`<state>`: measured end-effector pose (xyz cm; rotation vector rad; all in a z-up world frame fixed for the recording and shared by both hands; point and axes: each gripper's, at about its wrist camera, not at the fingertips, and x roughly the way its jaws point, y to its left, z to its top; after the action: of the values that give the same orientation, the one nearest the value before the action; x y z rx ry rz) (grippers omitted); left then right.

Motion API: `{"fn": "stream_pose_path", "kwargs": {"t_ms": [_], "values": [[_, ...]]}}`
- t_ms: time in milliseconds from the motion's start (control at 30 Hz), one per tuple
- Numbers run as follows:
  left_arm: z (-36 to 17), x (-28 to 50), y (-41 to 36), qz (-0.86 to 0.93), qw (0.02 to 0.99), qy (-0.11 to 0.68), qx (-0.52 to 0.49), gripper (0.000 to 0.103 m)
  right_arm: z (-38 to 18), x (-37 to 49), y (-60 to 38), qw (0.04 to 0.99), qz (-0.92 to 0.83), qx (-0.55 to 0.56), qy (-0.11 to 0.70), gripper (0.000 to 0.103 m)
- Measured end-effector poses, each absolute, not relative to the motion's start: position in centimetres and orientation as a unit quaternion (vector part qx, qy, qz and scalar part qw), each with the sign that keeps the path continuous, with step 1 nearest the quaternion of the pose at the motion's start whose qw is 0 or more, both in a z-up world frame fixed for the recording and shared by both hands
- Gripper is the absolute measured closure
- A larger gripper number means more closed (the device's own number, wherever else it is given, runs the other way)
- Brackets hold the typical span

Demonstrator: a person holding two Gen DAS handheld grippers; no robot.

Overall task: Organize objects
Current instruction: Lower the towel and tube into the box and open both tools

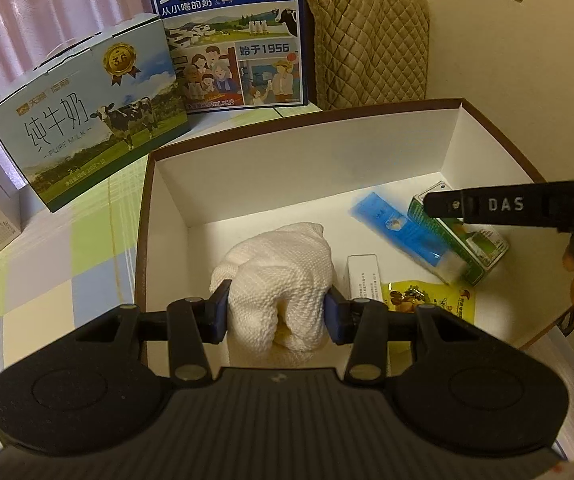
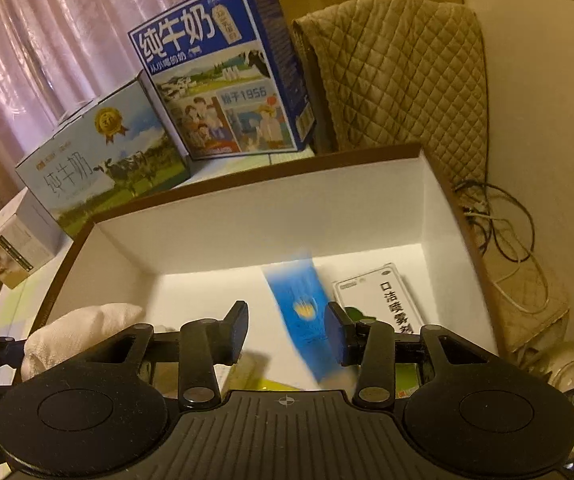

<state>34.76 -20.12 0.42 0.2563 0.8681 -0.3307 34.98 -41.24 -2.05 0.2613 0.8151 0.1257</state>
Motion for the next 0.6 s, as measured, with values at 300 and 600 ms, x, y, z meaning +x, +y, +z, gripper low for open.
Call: {"fn": "stream_pose_path", "kwargs": {"t_ms": [300, 600], "values": [[0.0, 35.6, -21.0, -0.164, 0.882, 0.424, 0.126, 0.061, -2.3, 33.5, -41.6, 0.905, 0.062, 0.11, 0.407, 0.063], [0.7, 37.6, -22.8, -0.164, 0.895, 0.396, 0.126, 0.054, -2.2, 31.7, -41.7, 0.91, 0.067, 0.072, 0.402, 0.063]]}}
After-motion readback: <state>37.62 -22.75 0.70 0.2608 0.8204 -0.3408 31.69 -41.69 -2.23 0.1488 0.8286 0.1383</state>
